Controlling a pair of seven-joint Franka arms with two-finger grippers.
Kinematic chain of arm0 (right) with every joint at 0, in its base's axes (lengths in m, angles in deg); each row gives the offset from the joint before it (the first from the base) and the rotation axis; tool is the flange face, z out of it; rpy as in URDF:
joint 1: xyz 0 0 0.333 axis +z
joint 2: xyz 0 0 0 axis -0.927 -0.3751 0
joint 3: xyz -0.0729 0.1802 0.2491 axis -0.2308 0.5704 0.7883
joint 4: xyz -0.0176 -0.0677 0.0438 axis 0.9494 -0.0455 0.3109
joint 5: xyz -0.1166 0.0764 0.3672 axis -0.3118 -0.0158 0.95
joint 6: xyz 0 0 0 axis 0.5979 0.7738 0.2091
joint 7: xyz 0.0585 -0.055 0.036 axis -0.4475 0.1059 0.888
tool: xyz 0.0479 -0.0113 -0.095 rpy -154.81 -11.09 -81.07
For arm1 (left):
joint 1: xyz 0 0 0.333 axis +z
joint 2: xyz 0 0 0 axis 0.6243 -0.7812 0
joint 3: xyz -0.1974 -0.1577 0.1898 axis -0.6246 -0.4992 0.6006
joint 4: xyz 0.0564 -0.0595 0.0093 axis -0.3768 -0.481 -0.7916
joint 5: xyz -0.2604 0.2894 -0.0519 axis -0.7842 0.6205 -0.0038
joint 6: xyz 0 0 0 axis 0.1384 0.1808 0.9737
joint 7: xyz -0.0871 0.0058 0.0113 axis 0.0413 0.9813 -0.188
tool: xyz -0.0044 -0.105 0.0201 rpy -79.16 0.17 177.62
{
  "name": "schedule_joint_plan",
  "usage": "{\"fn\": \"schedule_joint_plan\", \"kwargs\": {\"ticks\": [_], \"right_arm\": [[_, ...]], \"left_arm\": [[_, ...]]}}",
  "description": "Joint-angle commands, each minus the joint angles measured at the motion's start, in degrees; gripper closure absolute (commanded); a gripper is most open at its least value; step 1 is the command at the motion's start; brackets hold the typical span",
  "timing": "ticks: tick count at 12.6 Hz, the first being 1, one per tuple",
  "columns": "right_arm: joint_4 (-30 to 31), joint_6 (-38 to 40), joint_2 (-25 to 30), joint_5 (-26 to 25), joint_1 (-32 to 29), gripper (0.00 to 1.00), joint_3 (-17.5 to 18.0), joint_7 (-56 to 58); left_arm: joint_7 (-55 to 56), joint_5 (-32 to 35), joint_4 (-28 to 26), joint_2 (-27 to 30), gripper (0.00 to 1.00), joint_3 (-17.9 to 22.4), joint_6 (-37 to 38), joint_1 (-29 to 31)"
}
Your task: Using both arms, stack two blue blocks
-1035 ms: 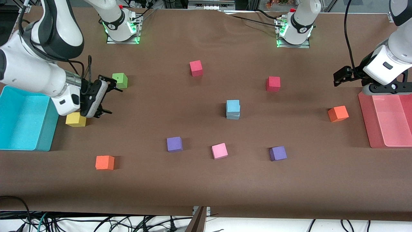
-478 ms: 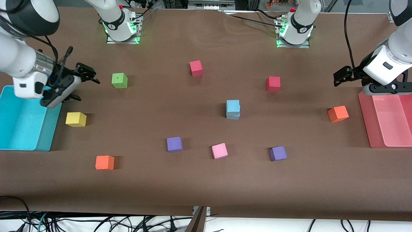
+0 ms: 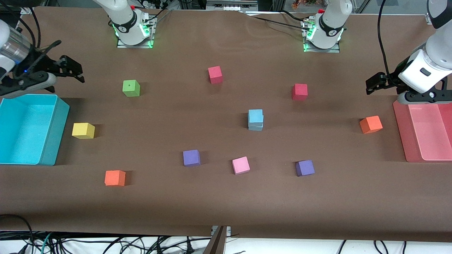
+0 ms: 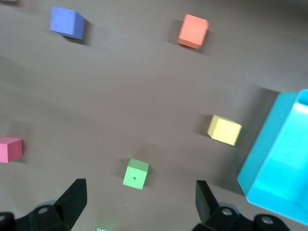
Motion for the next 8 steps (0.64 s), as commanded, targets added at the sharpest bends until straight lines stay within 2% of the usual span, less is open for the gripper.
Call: {"fn": "schedule_joint_plan", "kwargs": {"ticks": [1, 8], "right_arm": [[-2.80, 2.62, 0.29, -1.28, -2.72, 0.00, 0.38, -4.80], [-3.33, 2.10, 0.73, -2.42, -5.18, 0.00, 1.17, -6.49]], "left_arm": [[-1.49, -1.18, -0.22, 0.49, 0.00, -0.28, 0.42, 0.72], [-1.49, -1.00, -0.13, 0.40, 0.00, -0.28, 0.42, 0.63]]}}
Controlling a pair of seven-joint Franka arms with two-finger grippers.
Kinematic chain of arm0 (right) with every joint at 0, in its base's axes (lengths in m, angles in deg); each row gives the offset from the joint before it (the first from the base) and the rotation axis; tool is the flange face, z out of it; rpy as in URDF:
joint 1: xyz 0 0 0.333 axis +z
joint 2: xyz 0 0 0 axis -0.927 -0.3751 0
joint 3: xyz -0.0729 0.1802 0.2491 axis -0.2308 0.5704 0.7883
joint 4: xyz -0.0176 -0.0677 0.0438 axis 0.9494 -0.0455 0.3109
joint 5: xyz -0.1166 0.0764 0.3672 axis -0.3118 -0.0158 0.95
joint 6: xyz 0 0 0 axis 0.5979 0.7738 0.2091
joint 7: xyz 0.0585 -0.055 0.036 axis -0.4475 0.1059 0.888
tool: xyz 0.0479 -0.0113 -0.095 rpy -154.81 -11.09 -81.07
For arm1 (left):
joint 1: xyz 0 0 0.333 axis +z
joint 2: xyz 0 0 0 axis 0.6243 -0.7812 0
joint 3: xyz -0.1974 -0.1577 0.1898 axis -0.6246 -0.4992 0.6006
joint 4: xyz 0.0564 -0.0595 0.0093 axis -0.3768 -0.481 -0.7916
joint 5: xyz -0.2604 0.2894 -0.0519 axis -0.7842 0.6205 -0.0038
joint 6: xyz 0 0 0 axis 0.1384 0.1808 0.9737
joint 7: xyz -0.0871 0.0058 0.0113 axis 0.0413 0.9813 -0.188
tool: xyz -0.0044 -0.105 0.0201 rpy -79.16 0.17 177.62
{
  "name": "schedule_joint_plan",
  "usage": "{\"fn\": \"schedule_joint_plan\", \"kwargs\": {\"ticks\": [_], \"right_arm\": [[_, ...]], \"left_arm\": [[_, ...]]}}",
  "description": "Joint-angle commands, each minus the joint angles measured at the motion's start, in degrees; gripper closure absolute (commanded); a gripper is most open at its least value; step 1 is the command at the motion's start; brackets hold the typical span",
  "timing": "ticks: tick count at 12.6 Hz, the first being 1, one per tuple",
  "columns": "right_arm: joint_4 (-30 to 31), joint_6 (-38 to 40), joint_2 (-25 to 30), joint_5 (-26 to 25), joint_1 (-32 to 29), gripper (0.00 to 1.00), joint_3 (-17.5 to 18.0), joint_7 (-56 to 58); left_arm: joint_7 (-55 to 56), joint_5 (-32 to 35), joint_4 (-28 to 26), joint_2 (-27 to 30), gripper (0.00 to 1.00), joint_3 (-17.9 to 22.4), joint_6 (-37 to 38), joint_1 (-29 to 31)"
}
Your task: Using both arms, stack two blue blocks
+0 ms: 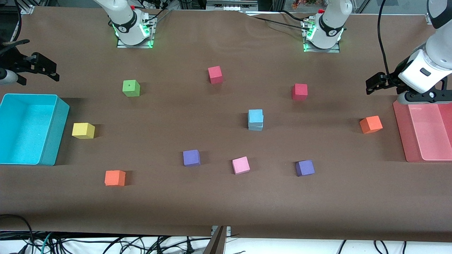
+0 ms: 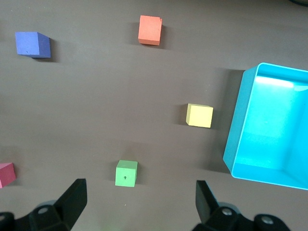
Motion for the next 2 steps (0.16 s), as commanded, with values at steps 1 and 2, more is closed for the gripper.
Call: {"fn": "schedule_joint_plan", "kwargs": {"ticks": [1, 2], "right_arm": [[-0.72, 0.85, 0.60, -0.64, -1.23, 0.00, 1.23, -0.97], [-0.72, 1.20, 0.69, -0.55, -1.23, 0.00, 1.14, -0.97]], "left_arm": [[-1.49, -0.91, -0.03, 0.23, 0.00, -0.29, 0.13, 0.54], [-1.40, -1.00, 0.92, -0.21, 0.00, -0.29, 0.22, 0.54]]}}
